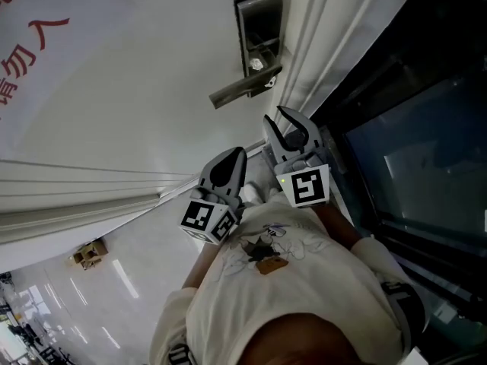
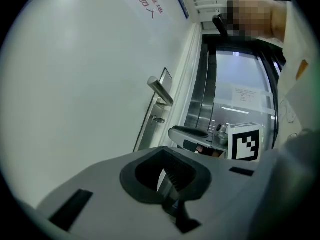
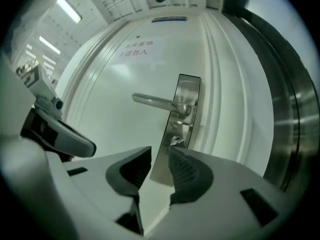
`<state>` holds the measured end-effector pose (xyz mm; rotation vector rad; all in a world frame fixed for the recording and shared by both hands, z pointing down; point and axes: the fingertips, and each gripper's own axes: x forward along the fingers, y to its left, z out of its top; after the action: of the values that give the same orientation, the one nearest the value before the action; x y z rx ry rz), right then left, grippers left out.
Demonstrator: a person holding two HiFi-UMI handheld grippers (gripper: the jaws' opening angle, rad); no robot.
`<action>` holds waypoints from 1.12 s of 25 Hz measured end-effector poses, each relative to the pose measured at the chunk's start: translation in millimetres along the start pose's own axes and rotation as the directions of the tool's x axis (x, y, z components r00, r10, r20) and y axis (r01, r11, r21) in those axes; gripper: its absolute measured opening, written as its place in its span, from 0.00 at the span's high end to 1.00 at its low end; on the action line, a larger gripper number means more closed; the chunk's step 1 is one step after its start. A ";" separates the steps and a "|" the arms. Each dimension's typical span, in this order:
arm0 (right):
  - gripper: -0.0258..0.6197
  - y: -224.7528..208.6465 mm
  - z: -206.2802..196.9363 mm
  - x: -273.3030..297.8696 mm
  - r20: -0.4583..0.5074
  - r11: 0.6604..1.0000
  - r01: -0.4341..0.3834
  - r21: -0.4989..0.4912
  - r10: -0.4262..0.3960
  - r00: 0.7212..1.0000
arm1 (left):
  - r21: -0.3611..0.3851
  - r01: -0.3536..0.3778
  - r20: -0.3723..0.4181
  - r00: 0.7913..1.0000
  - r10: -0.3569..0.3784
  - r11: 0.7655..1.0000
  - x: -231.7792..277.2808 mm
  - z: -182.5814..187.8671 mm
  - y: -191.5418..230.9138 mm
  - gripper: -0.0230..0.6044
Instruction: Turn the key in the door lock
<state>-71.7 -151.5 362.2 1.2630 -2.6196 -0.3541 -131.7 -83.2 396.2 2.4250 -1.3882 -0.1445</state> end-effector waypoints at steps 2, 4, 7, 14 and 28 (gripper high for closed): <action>0.78 -11.6 5.6 12.2 -0.007 0.990 0.073 -0.123 -0.074 0.997 | -0.001 -0.003 0.005 1.000 0.003 1.000 6.6 6.6 11.8 0.96; 0.76 -18.8 11.3 20.0 -0.005 0.965 0.117 -0.236 -0.121 0.993 | -0.006 -0.004 0.005 1.000 0.004 1.000 11.3 9.8 18.0 0.96; 0.74 -23.4 14.0 29.9 -0.003 0.913 0.140 -0.384 -0.153 0.988 | -0.011 0.010 -0.003 1.000 -0.010 1.000 21.0 10.4 21.0 0.96; 0.72 -29.5 13.2 45.0 -0.019 0.921 0.110 -0.373 -0.127 0.992 | -0.011 0.026 -0.018 0.999 -0.026 1.000 34.9 7.6 21.3 0.96; 0.75 -44.3 7.4 55.1 0.104 0.849 -0.127 0.513 0.086 0.991 | -0.008 0.004 -0.023 1.000 -0.004 1.000 46.5 6.3 23.3 0.96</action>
<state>-74.8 -220.8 346.4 1.2467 -2.9506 0.3657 -128.3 -135.2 401.9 2.4158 -1.3705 -0.1221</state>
